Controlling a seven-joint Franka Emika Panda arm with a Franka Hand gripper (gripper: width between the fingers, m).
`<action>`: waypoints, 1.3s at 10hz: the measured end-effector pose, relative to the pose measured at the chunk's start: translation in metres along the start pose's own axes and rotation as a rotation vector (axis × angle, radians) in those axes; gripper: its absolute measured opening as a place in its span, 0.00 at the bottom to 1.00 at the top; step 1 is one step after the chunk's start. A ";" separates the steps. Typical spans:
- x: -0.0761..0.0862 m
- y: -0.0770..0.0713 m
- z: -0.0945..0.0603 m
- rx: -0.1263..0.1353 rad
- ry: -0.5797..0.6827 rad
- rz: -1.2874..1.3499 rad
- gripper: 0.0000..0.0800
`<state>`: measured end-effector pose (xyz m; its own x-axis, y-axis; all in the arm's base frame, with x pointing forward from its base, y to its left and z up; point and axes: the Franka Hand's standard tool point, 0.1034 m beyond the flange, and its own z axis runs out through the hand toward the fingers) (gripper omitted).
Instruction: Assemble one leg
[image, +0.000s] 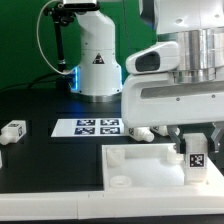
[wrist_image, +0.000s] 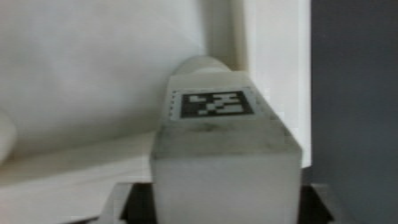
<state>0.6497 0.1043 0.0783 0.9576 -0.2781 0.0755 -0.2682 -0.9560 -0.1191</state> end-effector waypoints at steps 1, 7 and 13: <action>0.000 0.001 0.001 -0.004 0.006 0.126 0.36; -0.005 0.005 0.002 -0.058 -0.056 1.195 0.36; -0.008 -0.004 0.006 -0.058 -0.017 0.503 0.79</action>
Offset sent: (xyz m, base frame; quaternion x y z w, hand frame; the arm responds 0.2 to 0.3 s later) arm 0.0066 0.0170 0.0044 -0.0820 -0.0524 0.4900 0.8663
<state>0.6440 0.1111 0.0722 0.7099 -0.7043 0.0073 -0.7016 -0.7080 -0.0812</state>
